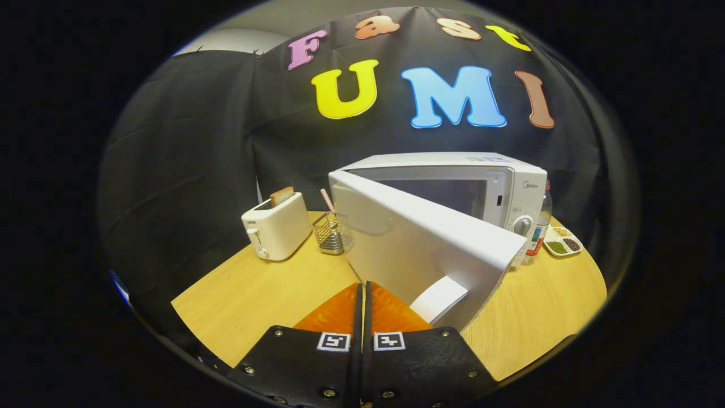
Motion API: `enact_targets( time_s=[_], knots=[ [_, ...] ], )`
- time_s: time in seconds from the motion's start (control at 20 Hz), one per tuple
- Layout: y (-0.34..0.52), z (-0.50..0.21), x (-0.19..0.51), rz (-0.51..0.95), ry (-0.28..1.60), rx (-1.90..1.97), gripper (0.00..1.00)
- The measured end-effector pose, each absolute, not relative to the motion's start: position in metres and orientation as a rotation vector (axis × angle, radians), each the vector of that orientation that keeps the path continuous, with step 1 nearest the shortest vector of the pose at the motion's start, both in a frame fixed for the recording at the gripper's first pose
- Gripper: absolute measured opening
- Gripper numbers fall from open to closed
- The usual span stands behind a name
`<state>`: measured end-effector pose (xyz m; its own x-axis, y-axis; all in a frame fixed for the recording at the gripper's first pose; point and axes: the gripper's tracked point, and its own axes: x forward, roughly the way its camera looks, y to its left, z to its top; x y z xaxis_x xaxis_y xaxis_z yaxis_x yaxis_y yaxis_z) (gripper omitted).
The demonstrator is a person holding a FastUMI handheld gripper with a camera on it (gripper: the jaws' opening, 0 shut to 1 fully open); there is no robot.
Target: Open the microwave, put the food inside, and close the microwave door.
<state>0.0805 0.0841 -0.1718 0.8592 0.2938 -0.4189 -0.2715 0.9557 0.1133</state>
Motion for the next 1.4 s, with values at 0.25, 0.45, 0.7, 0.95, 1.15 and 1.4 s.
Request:
enact_targets(
  time_s=[0.25,0.45,0.7,0.95,1.15,1.4],
  knots=[
    [0.058,-0.172,0.104,0.232,0.446,0.079,0.01],
    [0.038,-0.172,0.122,0.179,0.443,0.098,0.01],
    [0.013,-0.171,0.148,0.118,0.440,0.104,0.01],
    [-0.008,-0.169,0.180,0.074,0.443,0.125,0.01],
    [-0.020,-0.171,0.204,0.054,0.450,0.111,0.01],
    [-0.025,-0.175,0.230,0.045,0.455,0.103,0.01]
  ],
)
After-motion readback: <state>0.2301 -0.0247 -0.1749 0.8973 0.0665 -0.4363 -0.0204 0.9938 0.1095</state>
